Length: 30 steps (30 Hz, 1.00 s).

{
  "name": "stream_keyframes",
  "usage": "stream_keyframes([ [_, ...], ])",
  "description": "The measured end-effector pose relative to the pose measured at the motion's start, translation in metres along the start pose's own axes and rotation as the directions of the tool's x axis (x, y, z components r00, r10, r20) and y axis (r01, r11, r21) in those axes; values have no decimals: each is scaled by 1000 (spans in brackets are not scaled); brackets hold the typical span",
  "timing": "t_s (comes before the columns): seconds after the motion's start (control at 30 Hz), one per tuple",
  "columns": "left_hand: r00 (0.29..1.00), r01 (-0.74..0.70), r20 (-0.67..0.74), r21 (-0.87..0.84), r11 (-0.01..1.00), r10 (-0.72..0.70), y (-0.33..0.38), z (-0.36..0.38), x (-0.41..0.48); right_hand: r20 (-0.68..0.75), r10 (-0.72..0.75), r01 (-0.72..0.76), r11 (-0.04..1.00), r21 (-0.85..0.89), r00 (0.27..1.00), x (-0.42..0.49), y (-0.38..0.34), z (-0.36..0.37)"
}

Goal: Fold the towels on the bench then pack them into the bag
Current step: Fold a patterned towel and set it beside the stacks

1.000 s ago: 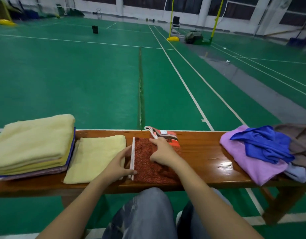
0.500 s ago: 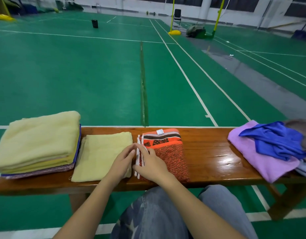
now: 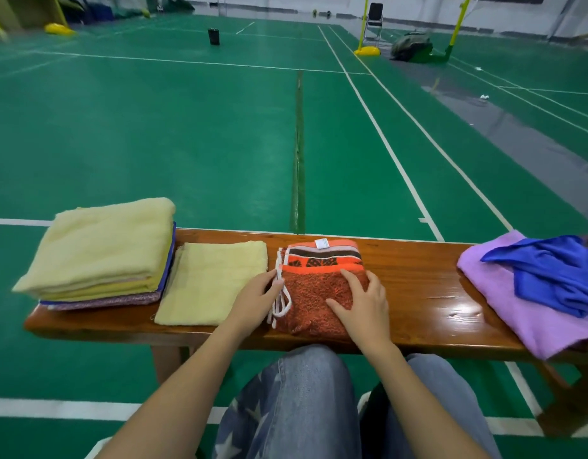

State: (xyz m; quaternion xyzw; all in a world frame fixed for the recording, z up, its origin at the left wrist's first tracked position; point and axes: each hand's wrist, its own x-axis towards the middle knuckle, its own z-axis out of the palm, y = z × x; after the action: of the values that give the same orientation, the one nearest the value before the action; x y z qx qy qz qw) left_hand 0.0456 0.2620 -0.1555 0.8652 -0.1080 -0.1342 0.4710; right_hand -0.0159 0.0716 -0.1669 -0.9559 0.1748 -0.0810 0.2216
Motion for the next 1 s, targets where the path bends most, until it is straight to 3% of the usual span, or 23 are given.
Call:
stream_keyframes([
  [0.13,998,29,49,105,994,-34,9,5,9,124,39,-46,998,51,992,9,9,-1],
  [0.27,979,164,80,243,956,-188,27,14,24,175,31,-51,993,110,984,13,12,-8],
  [0.4,950,308,-2,166,937,-312,44,30,28,260,24,-86,970,229,965,17,18,-18],
  [0.53,925,380,-15,-25,925,-380,42,40,24,332,31,-144,935,323,943,17,29,-28],
  [0.6,911,407,-71,-2,913,-406,41,45,18,359,46,-193,903,384,932,15,34,-30],
  [0.67,929,349,-124,-30,937,-350,41,53,14,386,49,-231,867,442,921,11,38,-31],
  [0.8,977,186,-94,-66,980,-191,47,60,3,395,42,-261,813,521,918,7,41,-31],
  [1.0,992,-13,-123,-35,999,8,44,58,-2,292,23,-205,764,612,956,-6,40,-41],
])
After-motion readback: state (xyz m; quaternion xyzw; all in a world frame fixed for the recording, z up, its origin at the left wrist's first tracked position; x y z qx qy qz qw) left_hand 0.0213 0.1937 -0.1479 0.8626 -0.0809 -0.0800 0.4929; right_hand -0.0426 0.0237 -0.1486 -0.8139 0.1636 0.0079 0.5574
